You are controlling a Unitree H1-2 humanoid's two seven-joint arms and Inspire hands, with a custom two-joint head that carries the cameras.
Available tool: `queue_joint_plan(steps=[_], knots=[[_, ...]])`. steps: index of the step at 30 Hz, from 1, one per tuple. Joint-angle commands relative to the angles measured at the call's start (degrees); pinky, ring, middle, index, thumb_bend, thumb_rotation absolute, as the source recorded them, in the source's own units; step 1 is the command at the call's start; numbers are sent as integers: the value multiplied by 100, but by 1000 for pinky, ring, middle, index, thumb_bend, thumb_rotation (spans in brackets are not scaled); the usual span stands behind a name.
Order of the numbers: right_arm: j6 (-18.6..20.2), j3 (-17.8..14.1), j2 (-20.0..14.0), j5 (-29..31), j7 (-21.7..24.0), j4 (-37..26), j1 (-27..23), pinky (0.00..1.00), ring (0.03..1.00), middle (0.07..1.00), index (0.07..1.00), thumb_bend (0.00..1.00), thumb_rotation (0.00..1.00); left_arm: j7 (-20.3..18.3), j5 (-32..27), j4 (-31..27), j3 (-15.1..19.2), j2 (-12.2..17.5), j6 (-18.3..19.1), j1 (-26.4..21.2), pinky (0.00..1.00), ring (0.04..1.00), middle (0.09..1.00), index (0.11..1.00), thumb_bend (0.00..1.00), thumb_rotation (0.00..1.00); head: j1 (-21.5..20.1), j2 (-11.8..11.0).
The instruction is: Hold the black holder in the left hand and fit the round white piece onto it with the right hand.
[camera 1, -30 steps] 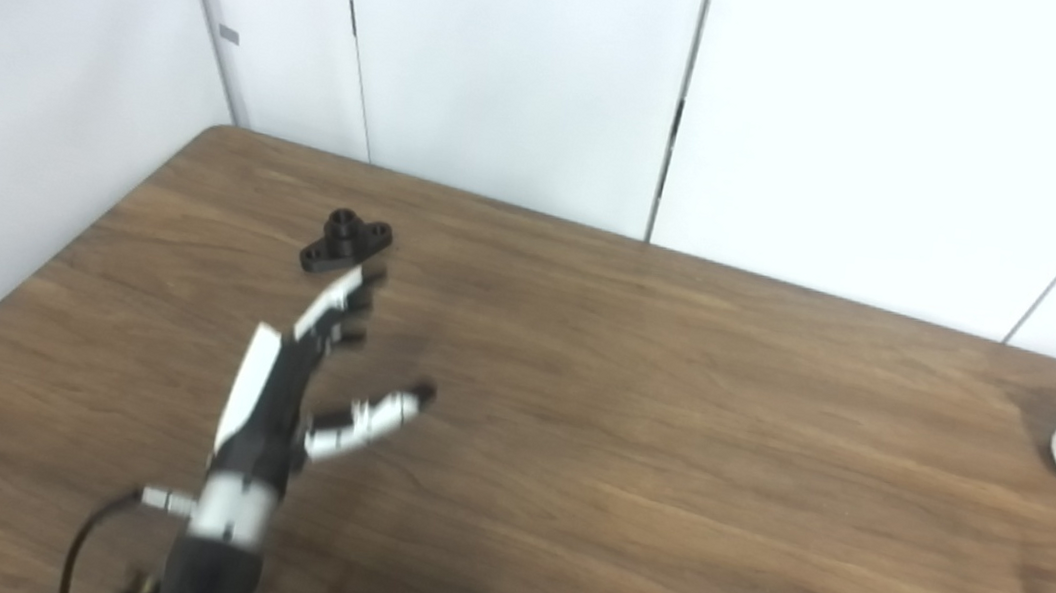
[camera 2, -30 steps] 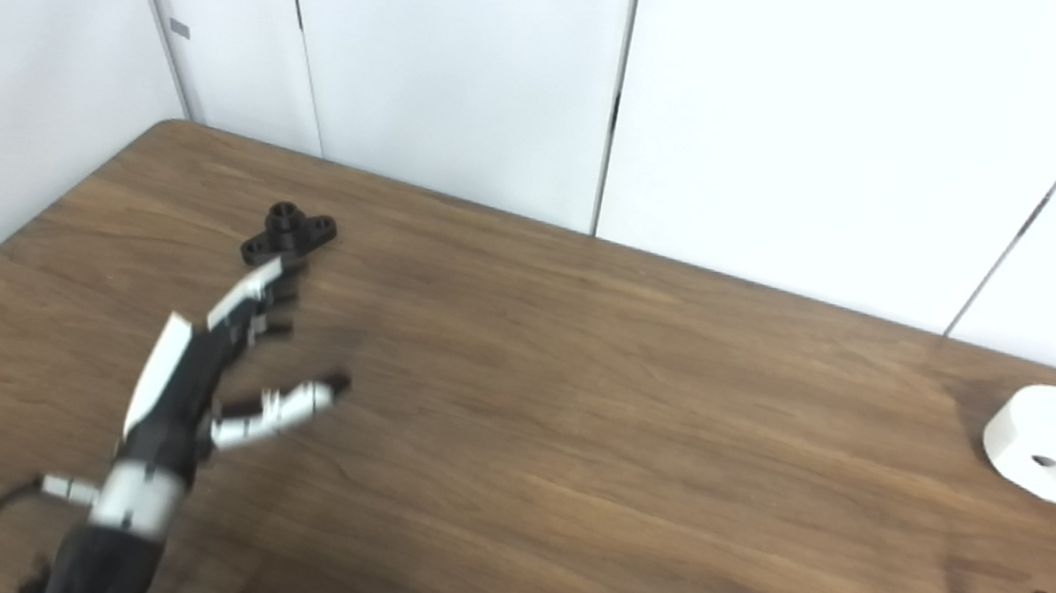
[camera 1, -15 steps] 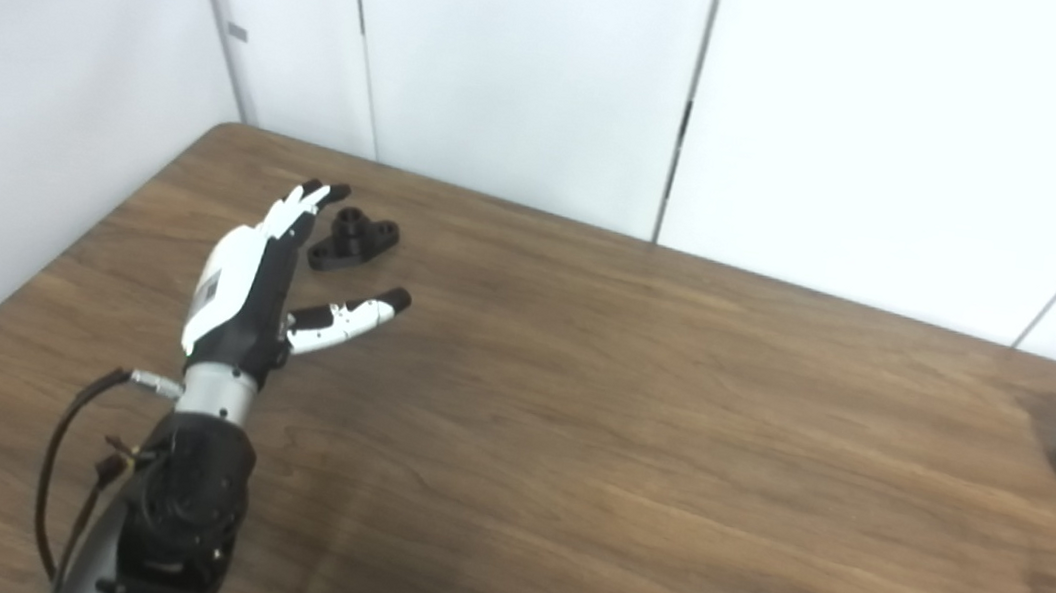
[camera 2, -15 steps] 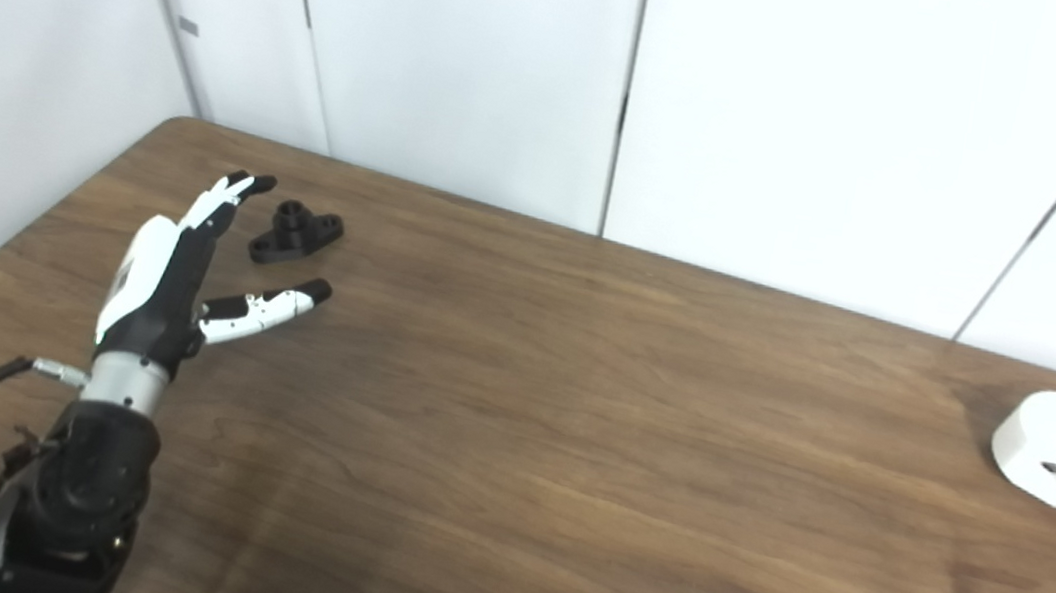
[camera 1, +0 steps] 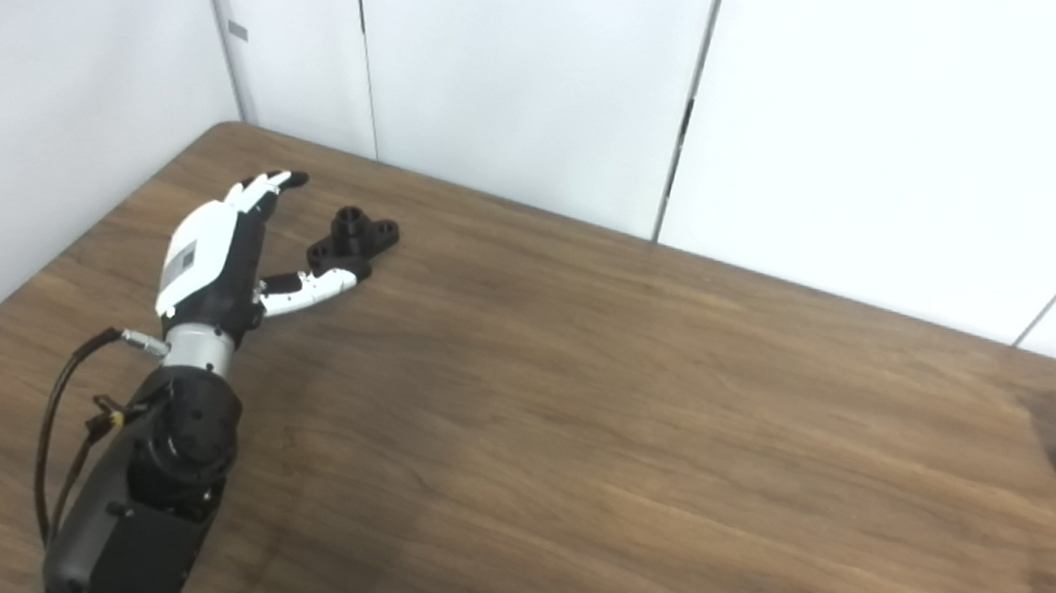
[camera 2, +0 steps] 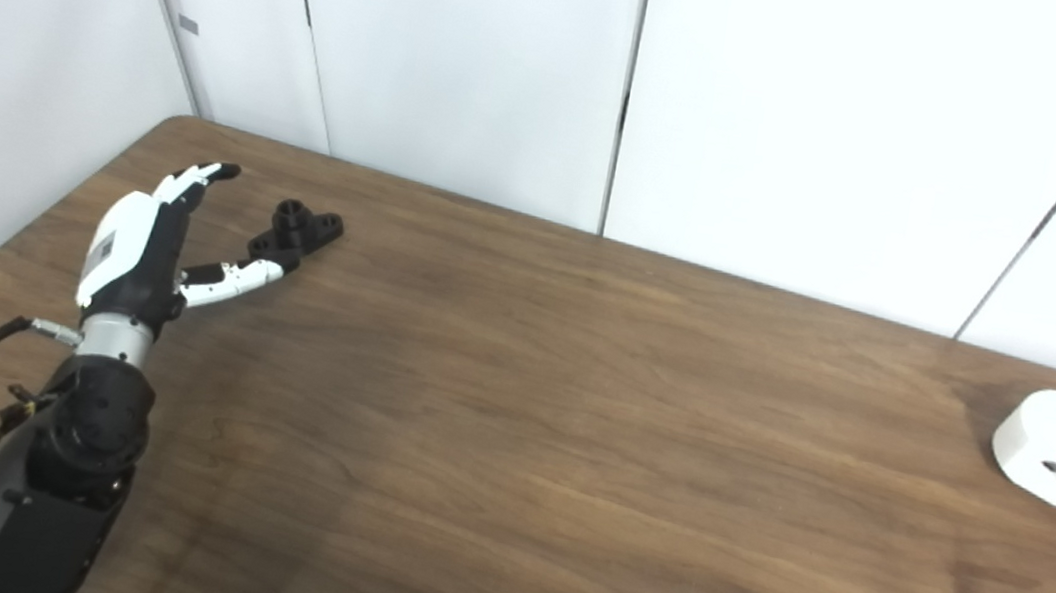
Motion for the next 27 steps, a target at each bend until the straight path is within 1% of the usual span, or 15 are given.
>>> queue_joint_plan(steps=[1,4,6,9,13,16,20,23,27], knots=[[104,15,-122,-22,13,100,184,1000,1000,1000,1000,723,1000,272,193,270,2,292,-163,-359,939,986,943,863,907,417,-4,9],[94,37,-128,-12,7,88,182,1000,1000,1000,1000,708,1000,513,349,695,-70,394,-229,-488,986,996,942,840,917,418,-30,19],[109,47,-133,-8,-6,69,191,1000,1000,1000,1000,706,1000,669,405,946,-118,434,-254,-555,996,999,943,835,919,414,-36,21],[120,51,-125,-2,-23,50,200,1000,1000,1000,1000,703,1000,788,436,1220,-187,470,-236,-648,1000,999,949,833,904,392,-51,23],[108,61,-105,-11,-51,42,205,1000,1000,1000,1000,694,1000,844,437,1519,-267,519,-182,-796,1000,991,943,831,920,390,-107,34],[85,73,-98,2,-52,64,199,1000,1000,1000,1000,688,1000,852,449,1807,-355,609,-169,-937,1000,997,946,828,931,400,-130,24],[92,90,-85,5,-73,74,195,1000,1000,1000,1000,678,1000,820,441,2100,-474,694,-43,-1113,1000,991,944,817,941,424,-162,20],[102,94,-62,9,-111,68,199,1000,1000,1000,1000,666,1000,786,390,2234,-510,698,92,-1216,1000,976,935,804,945,428,-180,33],[90,119,-67,9,-120,75,202,1000,1000,1000,1000,660,1000,692,289,2329,-543,680,240,-1326,1000,979,935,801,935,426,-197,28]])
